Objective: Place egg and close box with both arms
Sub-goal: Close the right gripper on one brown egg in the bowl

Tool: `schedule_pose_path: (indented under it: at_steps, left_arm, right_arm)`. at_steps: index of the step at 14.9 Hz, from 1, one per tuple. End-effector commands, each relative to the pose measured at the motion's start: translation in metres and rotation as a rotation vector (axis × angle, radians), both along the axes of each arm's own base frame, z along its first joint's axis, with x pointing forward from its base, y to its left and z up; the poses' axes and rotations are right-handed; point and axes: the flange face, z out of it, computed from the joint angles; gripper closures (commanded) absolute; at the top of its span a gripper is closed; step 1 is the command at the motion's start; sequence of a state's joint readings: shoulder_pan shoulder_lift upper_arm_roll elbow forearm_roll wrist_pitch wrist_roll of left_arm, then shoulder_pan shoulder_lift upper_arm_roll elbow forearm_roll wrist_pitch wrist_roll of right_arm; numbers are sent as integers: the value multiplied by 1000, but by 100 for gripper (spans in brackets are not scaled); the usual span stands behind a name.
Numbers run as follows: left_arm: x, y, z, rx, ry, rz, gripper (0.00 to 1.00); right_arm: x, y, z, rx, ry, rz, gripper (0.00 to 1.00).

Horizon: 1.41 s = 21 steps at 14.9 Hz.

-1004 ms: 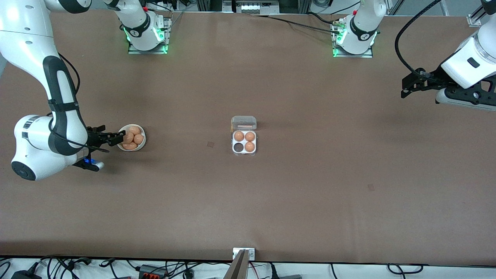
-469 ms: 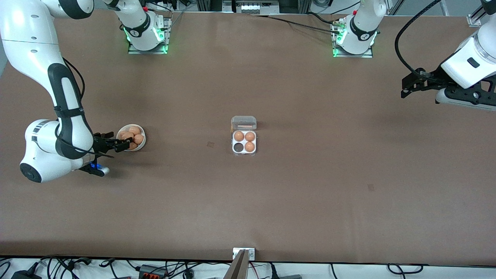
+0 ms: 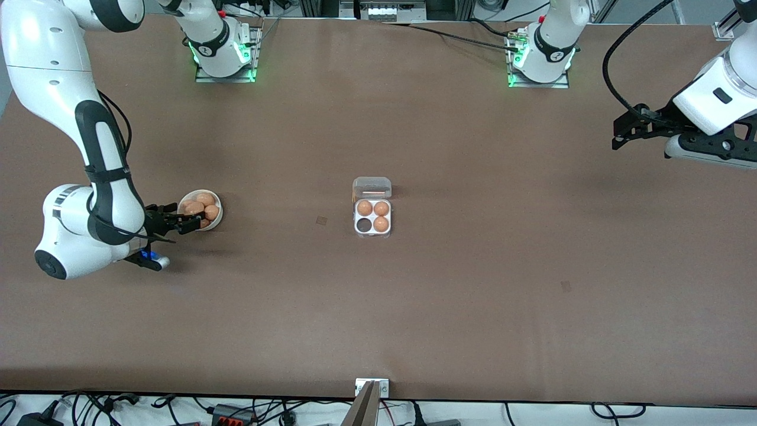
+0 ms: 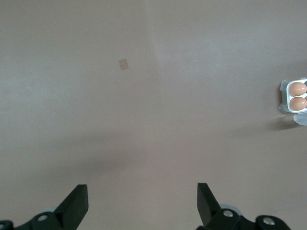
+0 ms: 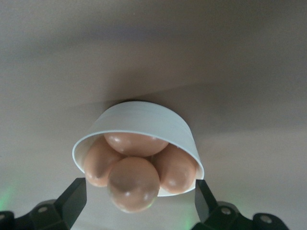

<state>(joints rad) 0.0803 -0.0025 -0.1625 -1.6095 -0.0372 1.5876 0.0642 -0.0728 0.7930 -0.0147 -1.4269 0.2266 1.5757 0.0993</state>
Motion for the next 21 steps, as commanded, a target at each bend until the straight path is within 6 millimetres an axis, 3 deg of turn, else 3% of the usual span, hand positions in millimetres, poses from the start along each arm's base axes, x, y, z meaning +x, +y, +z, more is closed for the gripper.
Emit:
schedule_pose_path:
  at_steps: [1, 17, 18, 21]
  left_arm:
    - [-2, -1, 5, -13, -7, 3, 0]
    - [-1, -6, 6, -14, -9, -7, 0]
    - [-1, -6, 6, -14, -9, -7, 0]
    - [-1, -5, 6, -14, -9, -5, 0]
  right_arm:
    - [7, 0, -2, 4, -20, -23, 0]
    - [1, 2, -3, 15, 22, -14, 12]
    - [0, 2, -3, 15, 23, -14, 15]
    - [1, -1, -2, 18, 19, -14, 38]
